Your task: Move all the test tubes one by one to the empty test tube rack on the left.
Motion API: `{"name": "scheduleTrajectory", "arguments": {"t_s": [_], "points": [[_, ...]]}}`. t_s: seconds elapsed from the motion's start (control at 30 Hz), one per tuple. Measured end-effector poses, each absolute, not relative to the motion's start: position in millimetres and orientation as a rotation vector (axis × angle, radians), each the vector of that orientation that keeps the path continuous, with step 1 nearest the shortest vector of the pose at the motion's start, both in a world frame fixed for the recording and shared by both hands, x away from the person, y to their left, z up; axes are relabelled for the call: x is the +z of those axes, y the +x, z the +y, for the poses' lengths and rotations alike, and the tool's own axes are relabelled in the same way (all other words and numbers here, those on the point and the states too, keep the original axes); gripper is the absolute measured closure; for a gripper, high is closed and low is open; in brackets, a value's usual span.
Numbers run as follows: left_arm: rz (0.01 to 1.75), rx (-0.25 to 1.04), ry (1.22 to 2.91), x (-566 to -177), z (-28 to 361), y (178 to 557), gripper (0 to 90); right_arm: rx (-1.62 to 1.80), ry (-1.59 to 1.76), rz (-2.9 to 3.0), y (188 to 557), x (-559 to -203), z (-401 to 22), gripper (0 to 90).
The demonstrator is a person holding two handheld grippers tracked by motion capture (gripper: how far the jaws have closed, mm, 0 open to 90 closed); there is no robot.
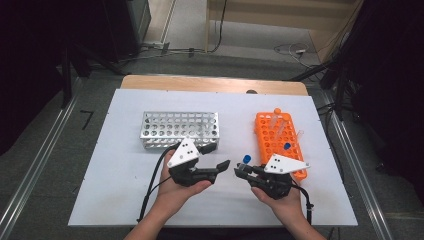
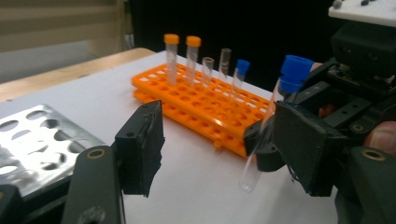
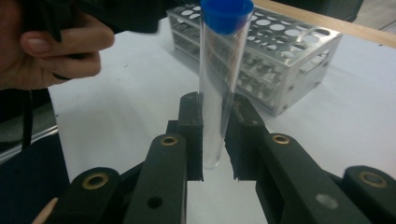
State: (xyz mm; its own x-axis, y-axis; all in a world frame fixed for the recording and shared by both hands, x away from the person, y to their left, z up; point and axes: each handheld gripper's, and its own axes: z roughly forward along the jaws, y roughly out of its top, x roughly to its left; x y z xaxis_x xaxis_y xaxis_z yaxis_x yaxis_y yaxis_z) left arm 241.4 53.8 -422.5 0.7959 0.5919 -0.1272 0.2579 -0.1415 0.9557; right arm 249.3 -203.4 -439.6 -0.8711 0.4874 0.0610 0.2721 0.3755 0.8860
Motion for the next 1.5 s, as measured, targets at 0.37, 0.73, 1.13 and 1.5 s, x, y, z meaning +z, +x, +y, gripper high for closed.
{"name": "scheduleTrajectory", "arguments": {"t_s": [0.37,0.73,1.13,1.5], "points": [[0.569,0.221,1.779,-430,35,238,52.3,1.476,0.648,2.485,247,-445,-193,75.4],[0.529,0.22,1.807,-432,26,236,72.3,1.464,0.608,2.532,243,-448,-185,75.4],[0.551,0.258,1.765,-427,35,237,76.8,1.503,0.617,2.504,242,-451,-192,63.0],[0.65,0.309,1.695,-420,63,248,76.8,1.569,0.697,2.393,240,-443,-238,28.6]]}}
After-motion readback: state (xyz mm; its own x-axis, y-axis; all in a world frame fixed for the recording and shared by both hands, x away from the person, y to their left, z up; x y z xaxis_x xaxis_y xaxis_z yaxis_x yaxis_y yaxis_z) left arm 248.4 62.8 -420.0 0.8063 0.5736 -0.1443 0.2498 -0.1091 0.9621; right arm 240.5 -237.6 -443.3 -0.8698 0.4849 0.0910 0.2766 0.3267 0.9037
